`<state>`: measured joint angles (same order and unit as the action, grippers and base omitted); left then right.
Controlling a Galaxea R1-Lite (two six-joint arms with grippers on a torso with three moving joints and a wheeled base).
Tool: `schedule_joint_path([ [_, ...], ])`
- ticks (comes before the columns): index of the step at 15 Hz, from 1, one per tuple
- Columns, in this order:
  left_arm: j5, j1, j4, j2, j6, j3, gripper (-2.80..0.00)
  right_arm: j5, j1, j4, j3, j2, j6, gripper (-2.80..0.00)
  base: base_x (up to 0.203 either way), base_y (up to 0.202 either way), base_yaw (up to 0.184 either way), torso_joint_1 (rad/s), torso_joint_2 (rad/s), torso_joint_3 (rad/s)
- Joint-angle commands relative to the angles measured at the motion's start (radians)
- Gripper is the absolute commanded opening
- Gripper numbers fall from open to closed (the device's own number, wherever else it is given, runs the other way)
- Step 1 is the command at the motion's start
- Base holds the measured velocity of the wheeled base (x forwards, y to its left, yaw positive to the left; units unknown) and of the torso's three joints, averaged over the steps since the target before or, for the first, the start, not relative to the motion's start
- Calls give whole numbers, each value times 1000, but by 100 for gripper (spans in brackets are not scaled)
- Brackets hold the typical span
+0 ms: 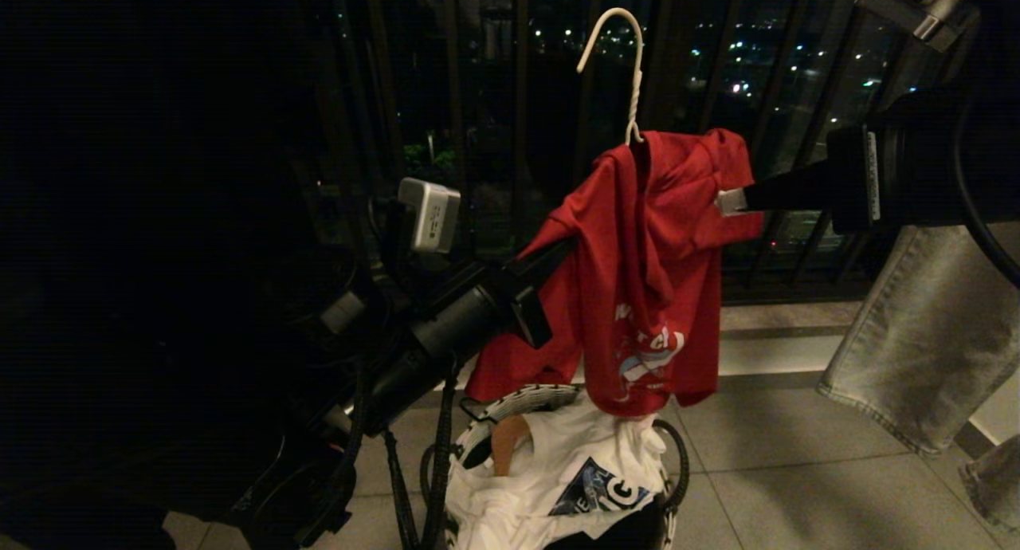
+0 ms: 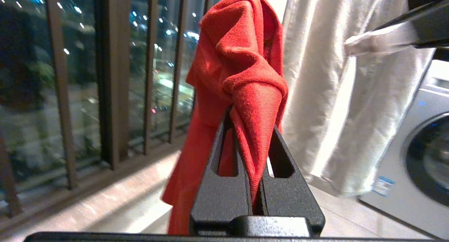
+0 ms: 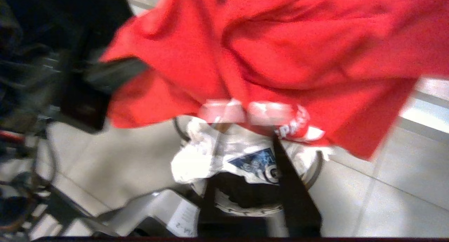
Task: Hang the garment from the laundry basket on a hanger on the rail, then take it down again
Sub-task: Hang the clothes on the clothes rack
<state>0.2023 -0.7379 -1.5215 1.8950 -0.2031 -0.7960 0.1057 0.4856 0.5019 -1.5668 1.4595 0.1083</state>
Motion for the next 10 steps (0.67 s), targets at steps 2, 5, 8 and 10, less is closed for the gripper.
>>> schedule_joint_path([
  [2, 4, 0, -9, -20, -14, 23, -280, 2, -21, 46, 12, -10, -51, -280, 0, 0, 0, 0, 0, 0],
  [5, 12, -6, -9, -51, -19, 88, -280, 3, -22, 40, 62, -30, -118, -280, 0, 0, 0, 0, 0, 0],
  [8, 14, -27, -9, -103, -40, 158, -280, 14, -37, 40, 73, -37, -139, -280, 0, 0, 0, 0, 0, 0],
  [10, 14, -46, -9, -135, -54, 210, -280, 35, -66, 40, 78, -36, -167, -280, 0, 0, 0, 0, 0, 0],
])
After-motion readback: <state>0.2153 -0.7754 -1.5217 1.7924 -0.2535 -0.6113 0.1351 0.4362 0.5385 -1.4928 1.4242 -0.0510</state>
